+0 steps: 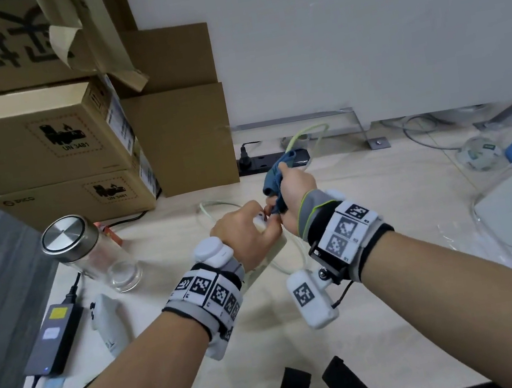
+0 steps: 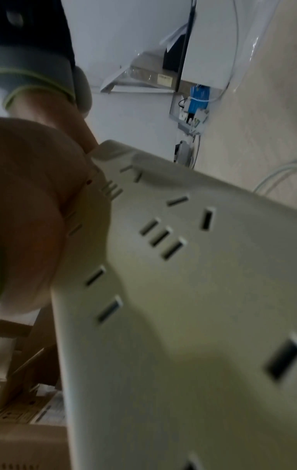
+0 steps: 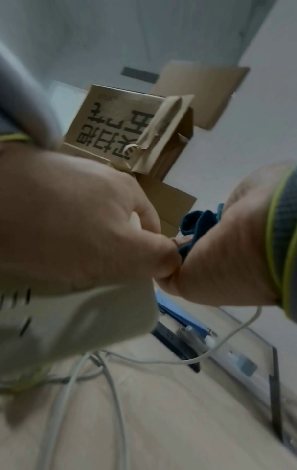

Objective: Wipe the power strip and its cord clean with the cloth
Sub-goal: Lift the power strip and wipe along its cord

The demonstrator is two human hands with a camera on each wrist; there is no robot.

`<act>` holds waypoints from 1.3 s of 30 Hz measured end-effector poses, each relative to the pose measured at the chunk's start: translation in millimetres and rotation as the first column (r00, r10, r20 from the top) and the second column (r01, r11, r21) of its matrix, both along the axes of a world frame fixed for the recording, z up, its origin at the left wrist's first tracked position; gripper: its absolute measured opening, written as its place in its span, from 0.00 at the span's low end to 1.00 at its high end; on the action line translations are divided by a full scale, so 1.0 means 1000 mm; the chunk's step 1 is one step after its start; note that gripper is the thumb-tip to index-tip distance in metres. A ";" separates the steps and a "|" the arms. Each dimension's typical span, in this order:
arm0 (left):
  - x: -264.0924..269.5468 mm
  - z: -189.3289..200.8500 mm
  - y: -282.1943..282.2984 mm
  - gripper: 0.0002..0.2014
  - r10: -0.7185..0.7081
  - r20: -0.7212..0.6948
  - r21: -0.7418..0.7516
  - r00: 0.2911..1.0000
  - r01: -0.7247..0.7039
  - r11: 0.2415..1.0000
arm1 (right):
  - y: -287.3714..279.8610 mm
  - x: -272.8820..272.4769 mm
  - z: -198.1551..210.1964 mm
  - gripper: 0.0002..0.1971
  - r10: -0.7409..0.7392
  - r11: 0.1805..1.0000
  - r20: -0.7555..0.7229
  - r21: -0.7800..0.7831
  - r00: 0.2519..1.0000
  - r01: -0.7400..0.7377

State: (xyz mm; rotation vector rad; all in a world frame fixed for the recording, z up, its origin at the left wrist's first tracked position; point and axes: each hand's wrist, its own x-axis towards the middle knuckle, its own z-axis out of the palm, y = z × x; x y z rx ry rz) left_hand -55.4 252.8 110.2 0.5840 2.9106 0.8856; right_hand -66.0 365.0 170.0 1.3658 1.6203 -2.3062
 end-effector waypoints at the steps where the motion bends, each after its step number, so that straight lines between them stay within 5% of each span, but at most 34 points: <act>1: 0.003 0.001 0.000 0.15 -0.002 -0.013 0.011 1.000 0.002 1.000 | 0.003 -0.004 0.001 0.13 0.001 1.000 0.042 -0.005 0.999 -0.001; 4: 0.007 0.005 0.000 0.14 -0.020 -0.059 0.035 0.998 0.022 0.999 | 0.006 -0.010 0.004 0.08 -0.010 1.000 0.064 -0.014 0.998 0.011; 9: 0.009 -0.003 -0.007 0.21 -0.072 -0.160 0.110 0.984 0.090 0.990 | 0.017 -0.012 0.005 0.16 0.033 0.999 -0.006 0.009 0.999 -0.033; 16: 0.016 -0.015 -0.024 0.21 -0.135 -0.167 0.087 0.977 0.151 0.985 | 0.048 -0.021 0.008 0.09 -0.192 0.976 -0.017 -0.108 0.981 0.189; 20: 0.015 -0.021 -0.024 0.22 -0.094 -0.134 0.070 0.987 0.104 0.992 | 0.048 -0.022 0.003 0.15 -0.249 0.954 -0.068 -0.186 0.966 0.233; 23: 0.006 -0.016 -0.023 0.13 -0.026 -0.047 0.102 0.999 0.031 0.994 | 0.035 -0.020 -0.006 0.09 -0.107 0.987 -0.174 -0.135 0.979 0.084; 26: -0.008 -0.004 -0.021 0.09 -0.022 -0.019 0.160 1.000 0.025 0.987 | 0.020 -0.006 -0.018 0.18 0.144 0.989 -0.204 -0.015 0.968 -0.150; 30: -0.023 0.006 -0.017 0.07 -0.104 0.035 0.215 0.994 0.094 0.972 | 0.003 0.012 -0.034 0.17 0.490 0.814 -0.107 0.412 0.865 -0.410; 34: -0.019 0.006 -0.006 0.07 -0.136 0.087 0.146 0.987 0.123 0.982 | 0.002 0.017 -0.034 0.18 0.484 0.703 0.018 0.588 0.875 -0.401; 39: -0.002 0.000 0.001 0.13 -0.092 0.008 0.196 0.996 0.089 0.977 | -0.002 0.006 -0.036 0.20 0.350 0.819 0.020 0.478 0.936 -0.317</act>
